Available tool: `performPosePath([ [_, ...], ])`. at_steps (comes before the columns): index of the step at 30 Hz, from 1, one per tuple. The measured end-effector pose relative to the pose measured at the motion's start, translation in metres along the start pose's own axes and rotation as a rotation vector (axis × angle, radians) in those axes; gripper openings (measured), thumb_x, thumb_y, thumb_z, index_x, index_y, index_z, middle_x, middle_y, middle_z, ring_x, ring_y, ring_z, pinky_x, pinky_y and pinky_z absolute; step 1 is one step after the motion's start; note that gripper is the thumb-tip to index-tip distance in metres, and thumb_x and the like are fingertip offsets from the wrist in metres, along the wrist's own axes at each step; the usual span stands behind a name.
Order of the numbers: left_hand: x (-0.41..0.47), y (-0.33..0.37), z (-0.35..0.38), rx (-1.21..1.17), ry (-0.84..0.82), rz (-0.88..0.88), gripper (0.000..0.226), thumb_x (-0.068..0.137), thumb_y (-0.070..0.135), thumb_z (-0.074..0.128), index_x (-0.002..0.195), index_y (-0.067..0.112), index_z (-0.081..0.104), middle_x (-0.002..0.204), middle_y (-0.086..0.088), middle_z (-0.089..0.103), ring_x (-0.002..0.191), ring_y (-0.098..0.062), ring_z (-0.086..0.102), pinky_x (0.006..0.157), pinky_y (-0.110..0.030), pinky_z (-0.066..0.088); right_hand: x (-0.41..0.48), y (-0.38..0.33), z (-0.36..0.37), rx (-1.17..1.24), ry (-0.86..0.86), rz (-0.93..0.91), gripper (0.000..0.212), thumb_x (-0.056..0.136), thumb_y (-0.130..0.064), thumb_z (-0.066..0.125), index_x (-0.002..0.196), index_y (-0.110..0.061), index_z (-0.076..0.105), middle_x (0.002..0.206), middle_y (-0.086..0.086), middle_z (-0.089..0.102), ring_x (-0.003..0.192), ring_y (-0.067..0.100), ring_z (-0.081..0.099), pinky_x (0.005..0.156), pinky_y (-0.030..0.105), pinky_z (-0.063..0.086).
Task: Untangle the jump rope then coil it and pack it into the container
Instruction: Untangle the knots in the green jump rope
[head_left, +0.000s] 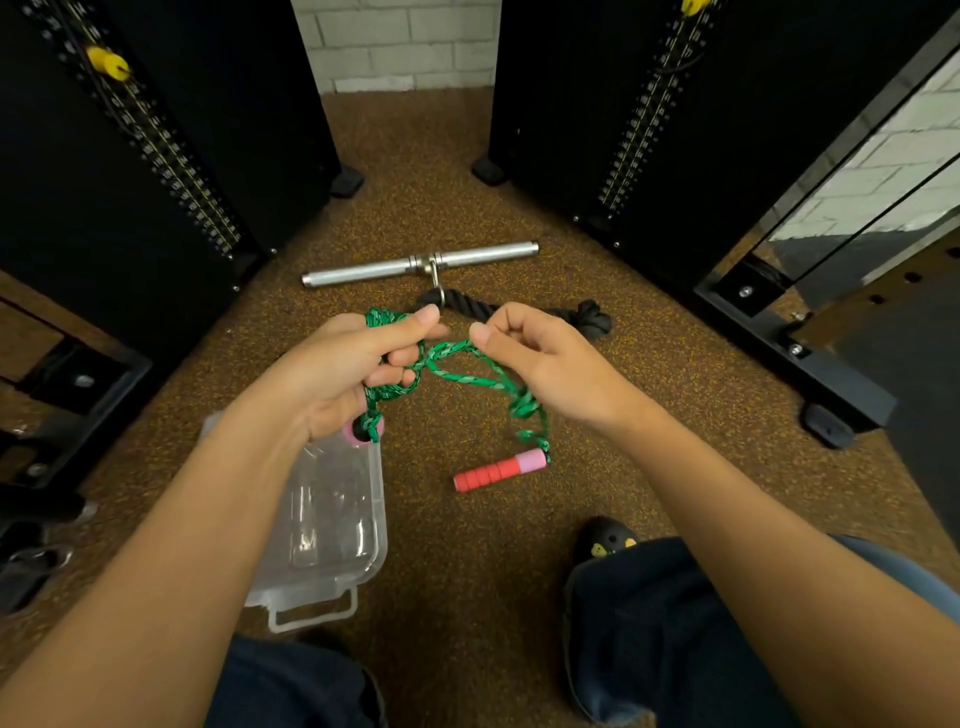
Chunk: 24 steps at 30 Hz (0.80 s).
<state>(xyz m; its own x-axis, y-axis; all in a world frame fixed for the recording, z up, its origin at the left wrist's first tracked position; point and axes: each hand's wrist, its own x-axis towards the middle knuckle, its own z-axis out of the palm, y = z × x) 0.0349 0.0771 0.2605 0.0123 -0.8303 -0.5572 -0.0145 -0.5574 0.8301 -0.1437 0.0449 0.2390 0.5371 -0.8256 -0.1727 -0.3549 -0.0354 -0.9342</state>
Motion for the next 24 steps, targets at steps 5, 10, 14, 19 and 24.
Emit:
performPosePath([
  [5, -0.002, 0.000, -0.003, 0.113, 0.017, 0.080, 0.023, 0.088, 0.027, 0.056, 0.097, 0.009, 0.068, 0.039, 0.011, 0.035, 0.036, 0.001, 0.038, 0.074, -0.023, 0.040, -0.001, -0.003, -0.009, -0.120, -0.213, 0.083, 0.030, 0.089, -0.047, 0.050, 0.080, -0.019, 0.057, 0.044, -0.012, 0.040, 0.041, 0.002, 0.031, 0.050, 0.017, 0.026],
  [10, -0.003, -0.001, -0.006, 0.264, 0.020, 0.149, 0.031, 0.083, 0.036, 0.059, 0.095, 0.009, 0.069, 0.039, 0.012, 0.036, 0.044, -0.006, 0.039, 0.073, -0.026, 0.039, 0.001, 0.001, -0.015, -0.214, -0.325, 0.046, 0.018, 0.085, -0.040, 0.061, 0.090, -0.023, 0.065, 0.075, 0.015, 0.057, 0.064, 0.015, 0.047, 0.066, 0.032, 0.037],
  [14, -0.009, -0.001, -0.005, 0.486, -0.045, 0.162, 0.055, 0.062, 0.060, 0.066, 0.074, 0.006, 0.064, 0.050, 0.007, 0.045, 0.048, -0.007, 0.041, 0.060, -0.027, 0.036, 0.002, 0.000, -0.018, -0.109, -0.196, -0.015, 0.021, 0.085, -0.025, 0.065, 0.089, -0.005, 0.061, 0.073, 0.008, 0.050, 0.064, 0.014, 0.044, 0.062, 0.025, 0.036],
  [19, -0.009, -0.005, 0.007, 0.454, -0.075, 0.194, 0.026, 0.079, 0.027, 0.070, 0.059, 0.016, 0.057, 0.036, 0.015, 0.045, 0.033, 0.003, 0.040, 0.039, -0.010, 0.031, 0.002, 0.000, -0.017, 0.017, -0.167, 0.029, 0.010, 0.085, -0.020, 0.064, 0.079, -0.015, 0.058, 0.077, 0.003, 0.054, 0.071, 0.012, 0.049, 0.067, 0.022, 0.042],
  [24, -0.006, -0.002, -0.007, 0.338, -0.009, 0.169, 0.010, 0.073, 0.031, 0.070, 0.074, 0.021, 0.069, 0.059, 0.018, 0.065, 0.050, 0.007, 0.051, 0.052, -0.009, 0.040, 0.007, -0.001, -0.030, 0.463, -0.015, 0.124, 0.023, 0.089, -0.016, 0.054, 0.066, -0.016, 0.051, 0.068, -0.004, 0.064, 0.071, 0.011, 0.061, 0.073, 0.024, 0.048],
])
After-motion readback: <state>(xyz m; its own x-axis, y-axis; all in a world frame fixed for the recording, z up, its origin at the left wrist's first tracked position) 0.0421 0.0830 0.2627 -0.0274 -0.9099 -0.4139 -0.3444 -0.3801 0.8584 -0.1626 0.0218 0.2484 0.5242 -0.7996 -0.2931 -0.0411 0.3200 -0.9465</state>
